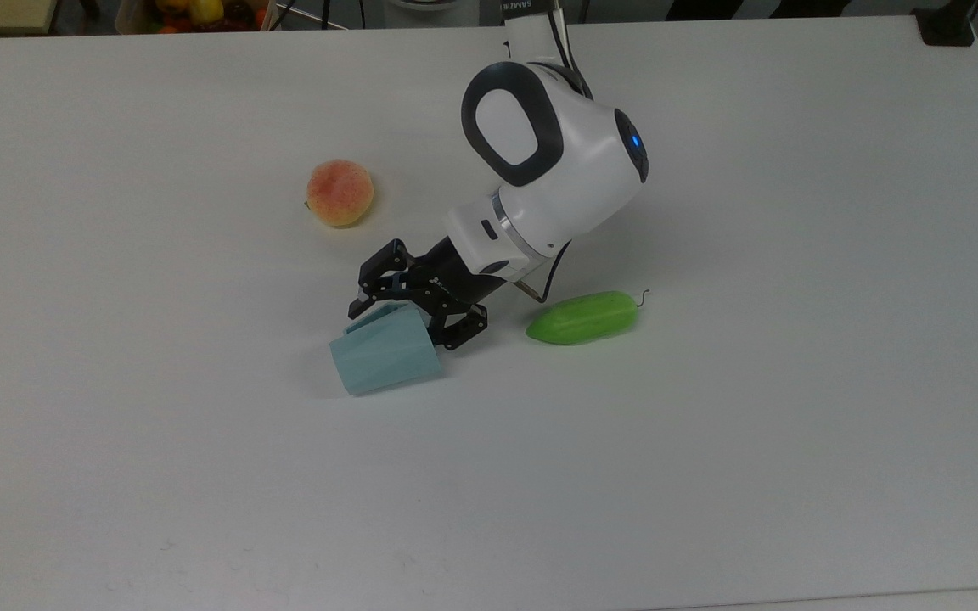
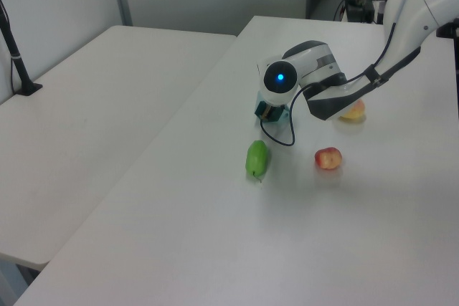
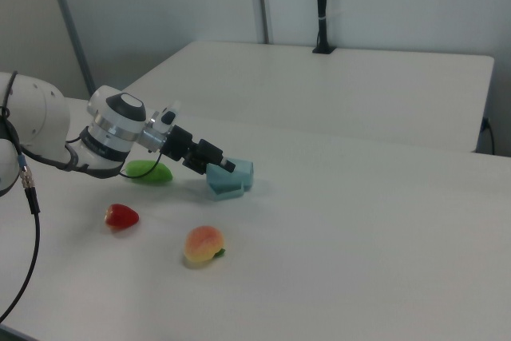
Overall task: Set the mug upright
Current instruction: 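Close the gripper on the mug's rim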
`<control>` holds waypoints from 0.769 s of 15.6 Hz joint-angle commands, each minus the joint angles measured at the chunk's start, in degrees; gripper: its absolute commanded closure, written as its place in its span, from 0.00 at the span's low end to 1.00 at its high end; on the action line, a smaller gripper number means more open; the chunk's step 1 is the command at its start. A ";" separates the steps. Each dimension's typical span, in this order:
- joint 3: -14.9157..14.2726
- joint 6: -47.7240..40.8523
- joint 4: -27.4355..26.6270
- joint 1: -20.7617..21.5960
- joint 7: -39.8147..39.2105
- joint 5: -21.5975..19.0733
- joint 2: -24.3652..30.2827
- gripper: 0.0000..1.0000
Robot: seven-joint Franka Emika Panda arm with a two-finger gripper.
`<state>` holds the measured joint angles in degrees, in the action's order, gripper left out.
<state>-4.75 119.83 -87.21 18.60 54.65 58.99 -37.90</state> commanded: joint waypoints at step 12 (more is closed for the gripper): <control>-0.26 3.30 -0.41 -2.42 0.63 -6.68 4.49 1.00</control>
<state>-4.99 121.39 -86.22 17.07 55.42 56.70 -36.49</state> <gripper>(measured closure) 0.899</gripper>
